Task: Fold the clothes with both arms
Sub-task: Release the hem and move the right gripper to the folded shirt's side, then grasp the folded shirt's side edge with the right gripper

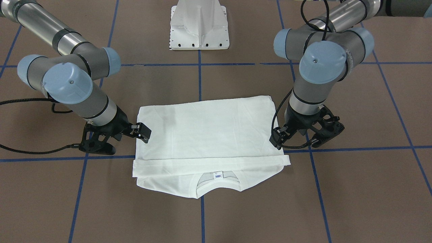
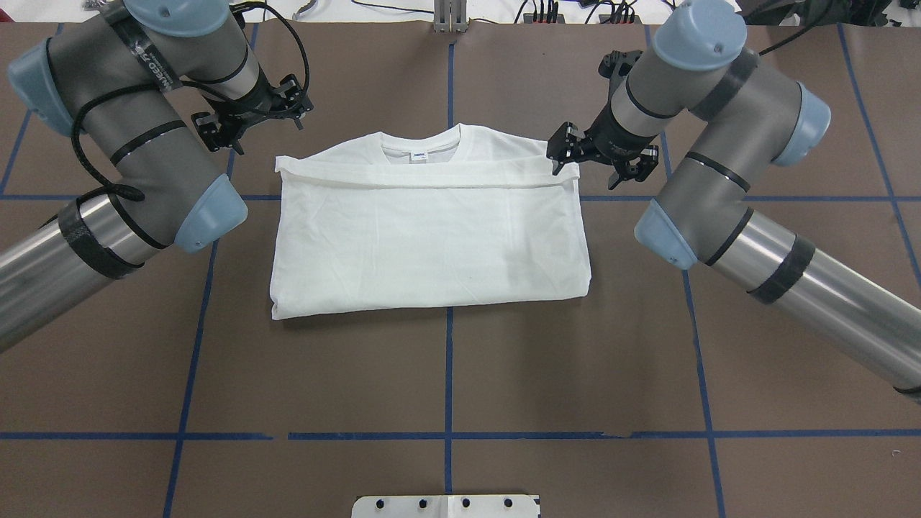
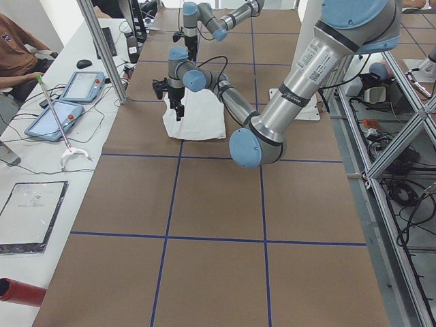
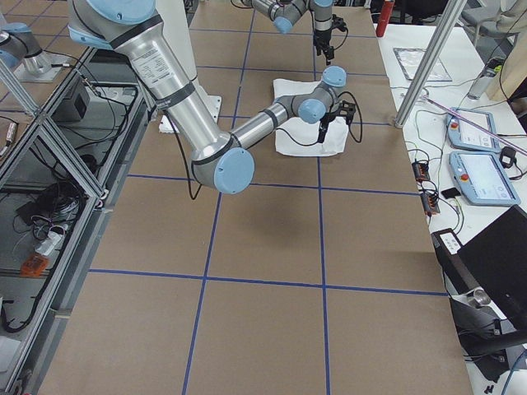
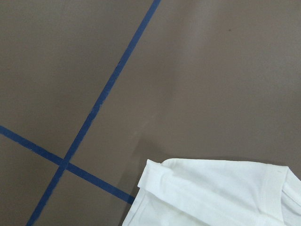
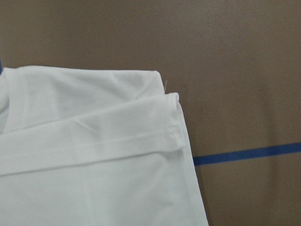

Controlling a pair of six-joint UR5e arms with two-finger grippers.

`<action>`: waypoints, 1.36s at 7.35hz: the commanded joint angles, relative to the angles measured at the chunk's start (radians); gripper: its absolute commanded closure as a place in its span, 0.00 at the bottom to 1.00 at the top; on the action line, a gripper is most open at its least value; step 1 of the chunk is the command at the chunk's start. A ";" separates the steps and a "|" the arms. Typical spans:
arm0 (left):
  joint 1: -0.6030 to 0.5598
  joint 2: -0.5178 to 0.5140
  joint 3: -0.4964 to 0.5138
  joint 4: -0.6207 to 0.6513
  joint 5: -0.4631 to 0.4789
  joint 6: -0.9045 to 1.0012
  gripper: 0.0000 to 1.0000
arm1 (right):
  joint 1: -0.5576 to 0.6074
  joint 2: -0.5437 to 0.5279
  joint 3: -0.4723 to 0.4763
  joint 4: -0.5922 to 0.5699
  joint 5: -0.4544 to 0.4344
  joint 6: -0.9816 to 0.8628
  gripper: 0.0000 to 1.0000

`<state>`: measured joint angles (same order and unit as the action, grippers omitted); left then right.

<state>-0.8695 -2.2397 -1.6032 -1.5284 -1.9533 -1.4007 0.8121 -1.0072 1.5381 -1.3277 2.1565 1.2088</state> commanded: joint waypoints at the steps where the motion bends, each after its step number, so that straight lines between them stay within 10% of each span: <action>1: 0.001 0.000 -0.043 0.036 0.002 -0.026 0.01 | -0.111 -0.082 0.092 -0.037 -0.100 0.055 0.00; 10: 0.003 -0.005 -0.057 0.037 0.005 -0.055 0.01 | -0.229 -0.126 0.148 -0.088 -0.158 0.057 0.23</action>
<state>-0.8667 -2.2428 -1.6577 -1.4911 -1.9482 -1.4550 0.5864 -1.1319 1.6883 -1.4152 1.9946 1.2660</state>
